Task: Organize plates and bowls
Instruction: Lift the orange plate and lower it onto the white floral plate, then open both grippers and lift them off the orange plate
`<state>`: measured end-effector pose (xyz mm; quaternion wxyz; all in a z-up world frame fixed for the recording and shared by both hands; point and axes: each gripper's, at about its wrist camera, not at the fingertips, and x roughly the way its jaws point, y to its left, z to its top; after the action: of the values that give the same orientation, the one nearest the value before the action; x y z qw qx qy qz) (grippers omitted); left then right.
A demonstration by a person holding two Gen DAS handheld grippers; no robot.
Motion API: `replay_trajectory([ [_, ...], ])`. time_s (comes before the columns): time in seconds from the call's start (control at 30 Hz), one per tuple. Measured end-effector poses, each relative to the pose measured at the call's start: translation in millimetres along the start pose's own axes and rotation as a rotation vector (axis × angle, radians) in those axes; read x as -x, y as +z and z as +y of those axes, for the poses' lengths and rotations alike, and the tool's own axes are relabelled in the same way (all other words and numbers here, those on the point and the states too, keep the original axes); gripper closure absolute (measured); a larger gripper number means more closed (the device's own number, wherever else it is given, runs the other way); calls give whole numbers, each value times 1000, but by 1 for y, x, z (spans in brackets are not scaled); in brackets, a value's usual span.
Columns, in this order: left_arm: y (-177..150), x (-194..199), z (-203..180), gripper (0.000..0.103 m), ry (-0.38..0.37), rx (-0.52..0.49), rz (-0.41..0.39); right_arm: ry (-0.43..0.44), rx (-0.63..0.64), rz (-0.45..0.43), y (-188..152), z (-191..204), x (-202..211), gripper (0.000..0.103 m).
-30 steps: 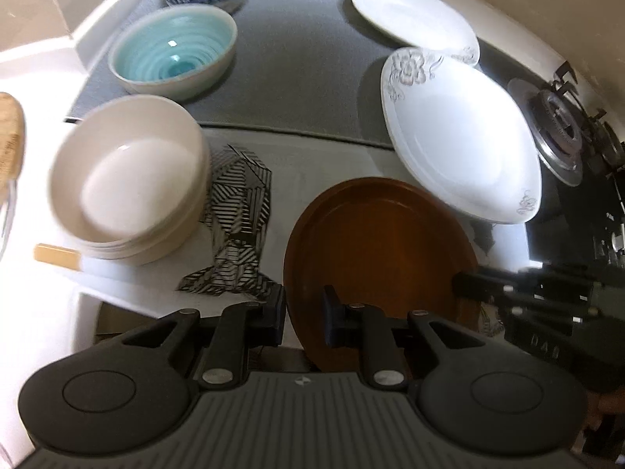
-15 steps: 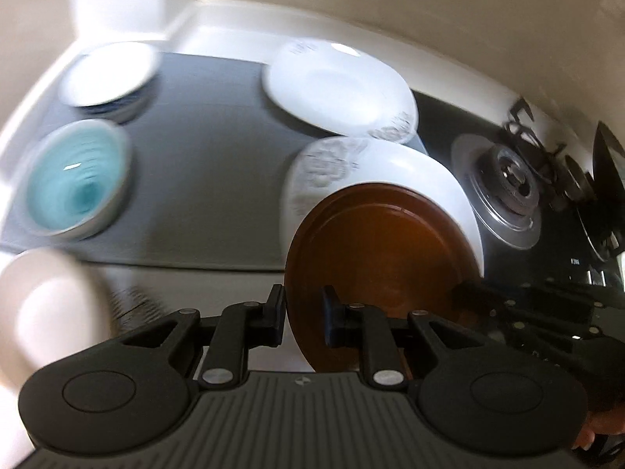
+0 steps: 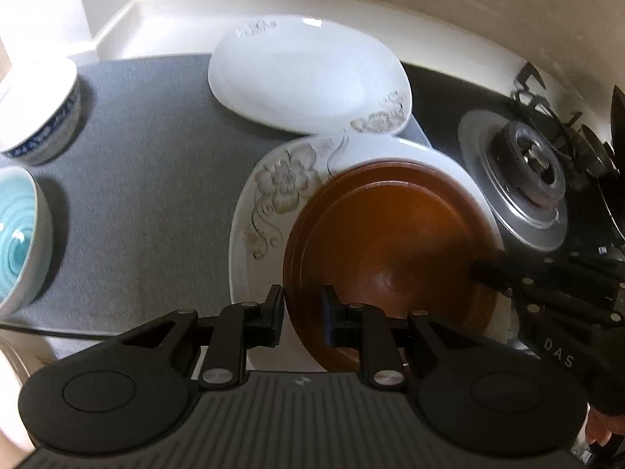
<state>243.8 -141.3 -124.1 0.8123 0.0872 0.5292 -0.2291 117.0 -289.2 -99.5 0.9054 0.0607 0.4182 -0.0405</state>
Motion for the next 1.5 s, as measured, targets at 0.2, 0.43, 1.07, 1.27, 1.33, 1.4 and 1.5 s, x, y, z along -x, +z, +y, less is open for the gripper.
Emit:
replay_trajectory([
  [0.2, -1, 18, 5, 0, 96, -2, -118, -62, -5, -78, 6, -5, 6, 35],
  [0.43, -4, -1, 20, 0, 142, 45, -50, -52, -134, -32, 17, -26, -19, 33],
  [1.07, -28, -12, 7, 1, 1, -18, 31, -4, -56, 61, 18, 2, -42, 30],
  [1.27, -26, -13, 9, 2, 48, -10, 23, -2, -37, 61, 19, 4, -43, 30],
  [1.33, -22, -15, 12, 0, 79, -16, 12, 3, -35, 62, 19, 3, -43, 30],
  [1.4, -17, -17, 13, 0, 107, -37, -8, 6, -41, 62, 19, 1, -44, 30],
  [1.5, -7, -24, 18, 0, 124, -43, -2, 4, -29, 66, 20, 2, -45, 30],
])
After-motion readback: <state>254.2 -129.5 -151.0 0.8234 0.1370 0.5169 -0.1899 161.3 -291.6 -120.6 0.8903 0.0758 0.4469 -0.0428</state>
